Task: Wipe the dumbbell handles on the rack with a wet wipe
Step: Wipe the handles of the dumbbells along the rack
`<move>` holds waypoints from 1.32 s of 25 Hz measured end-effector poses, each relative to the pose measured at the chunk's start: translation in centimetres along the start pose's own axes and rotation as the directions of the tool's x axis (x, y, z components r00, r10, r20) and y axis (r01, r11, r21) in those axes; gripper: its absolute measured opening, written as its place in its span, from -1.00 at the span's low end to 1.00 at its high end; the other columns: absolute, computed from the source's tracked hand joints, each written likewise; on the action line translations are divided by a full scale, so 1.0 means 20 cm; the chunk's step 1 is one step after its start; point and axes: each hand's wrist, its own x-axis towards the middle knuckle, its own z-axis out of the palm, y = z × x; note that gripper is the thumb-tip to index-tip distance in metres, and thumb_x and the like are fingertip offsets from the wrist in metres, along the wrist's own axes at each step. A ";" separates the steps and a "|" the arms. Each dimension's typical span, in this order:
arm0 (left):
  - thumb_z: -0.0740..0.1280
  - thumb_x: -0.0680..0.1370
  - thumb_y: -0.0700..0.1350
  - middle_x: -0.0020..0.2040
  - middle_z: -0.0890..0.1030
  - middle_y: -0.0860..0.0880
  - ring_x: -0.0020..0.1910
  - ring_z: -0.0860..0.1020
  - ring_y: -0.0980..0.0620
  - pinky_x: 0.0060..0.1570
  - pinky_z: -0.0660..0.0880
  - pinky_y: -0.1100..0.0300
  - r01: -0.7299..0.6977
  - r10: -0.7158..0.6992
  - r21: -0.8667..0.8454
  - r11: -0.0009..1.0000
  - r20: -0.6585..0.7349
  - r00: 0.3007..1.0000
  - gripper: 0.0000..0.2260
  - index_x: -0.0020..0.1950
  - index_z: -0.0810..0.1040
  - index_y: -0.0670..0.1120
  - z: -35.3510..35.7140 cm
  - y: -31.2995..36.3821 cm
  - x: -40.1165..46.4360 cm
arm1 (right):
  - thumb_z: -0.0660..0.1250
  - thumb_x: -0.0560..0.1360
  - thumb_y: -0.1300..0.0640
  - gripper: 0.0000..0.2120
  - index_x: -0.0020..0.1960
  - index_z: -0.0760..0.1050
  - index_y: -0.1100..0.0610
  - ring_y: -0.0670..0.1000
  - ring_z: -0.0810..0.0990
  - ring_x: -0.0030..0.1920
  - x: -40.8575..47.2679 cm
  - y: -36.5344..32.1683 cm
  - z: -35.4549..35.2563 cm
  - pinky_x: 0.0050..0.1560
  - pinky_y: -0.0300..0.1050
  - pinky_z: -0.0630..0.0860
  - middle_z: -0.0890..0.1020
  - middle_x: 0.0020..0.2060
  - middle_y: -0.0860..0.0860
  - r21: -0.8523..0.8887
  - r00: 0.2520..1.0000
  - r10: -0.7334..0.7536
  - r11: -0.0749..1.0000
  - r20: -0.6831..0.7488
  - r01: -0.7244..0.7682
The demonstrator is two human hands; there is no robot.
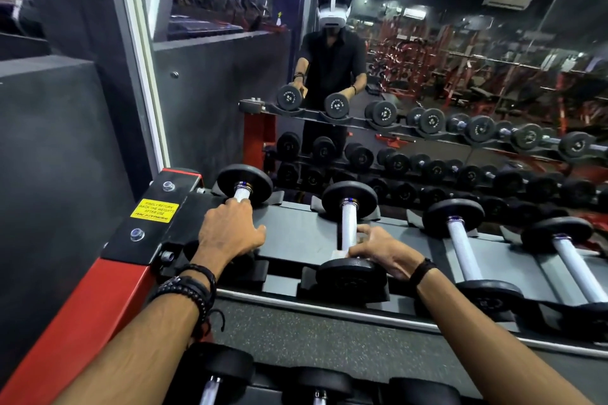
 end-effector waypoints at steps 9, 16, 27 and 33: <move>0.28 0.48 0.20 0.08 0.56 -0.13 0.00 0.60 -0.16 -0.18 0.33 0.08 0.004 -0.004 0.046 0.999 0.000 1.000 -0.51 0.23 0.44 -0.12 0.02 0.00 0.02 | 0.34 0.37 0.45 -0.75 -0.31 0.60 0.12 -0.02 0.44 -0.33 0.00 0.04 -0.09 -0.30 -0.17 0.35 0.56 -0.39 0.04 -0.316 0.986 -0.164 0.936 0.001 0.156; 0.27 0.47 0.20 0.09 0.55 -0.13 0.02 0.59 -0.16 -0.17 0.34 0.07 0.016 -0.017 0.067 0.998 0.007 1.000 -0.50 0.25 0.43 -0.12 0.03 0.01 0.02 | 0.51 0.31 0.34 -0.91 -0.30 0.63 0.22 -0.20 0.48 -0.47 0.06 -0.09 -0.04 -0.37 -0.36 0.41 0.60 -0.47 -0.01 -0.543 0.903 -0.392 0.803 -0.176 0.243; 0.26 0.47 0.21 0.07 0.56 -0.13 -0.01 0.60 -0.15 -0.18 0.33 0.08 0.021 -0.021 0.033 0.999 -0.014 1.000 -0.49 0.25 0.43 -0.13 0.04 0.01 0.03 | 0.56 0.29 0.33 -0.86 -0.36 0.60 0.27 -0.11 0.50 -0.48 -0.02 0.02 -0.05 -0.41 -0.31 0.45 0.60 -0.51 0.01 -0.386 0.956 -0.210 0.915 -0.205 0.119; 0.28 0.48 0.21 0.09 0.57 -0.13 0.03 0.59 -0.16 -0.16 0.33 0.07 0.029 -0.029 0.003 1.000 -0.003 1.000 -0.47 0.29 0.42 -0.12 0.01 0.00 0.02 | 0.48 0.34 0.15 -0.83 -0.38 0.56 0.16 0.02 0.54 -0.36 0.26 0.00 -0.04 -0.23 0.02 0.55 0.62 -0.43 0.03 -0.047 0.779 -0.226 0.968 -0.585 0.246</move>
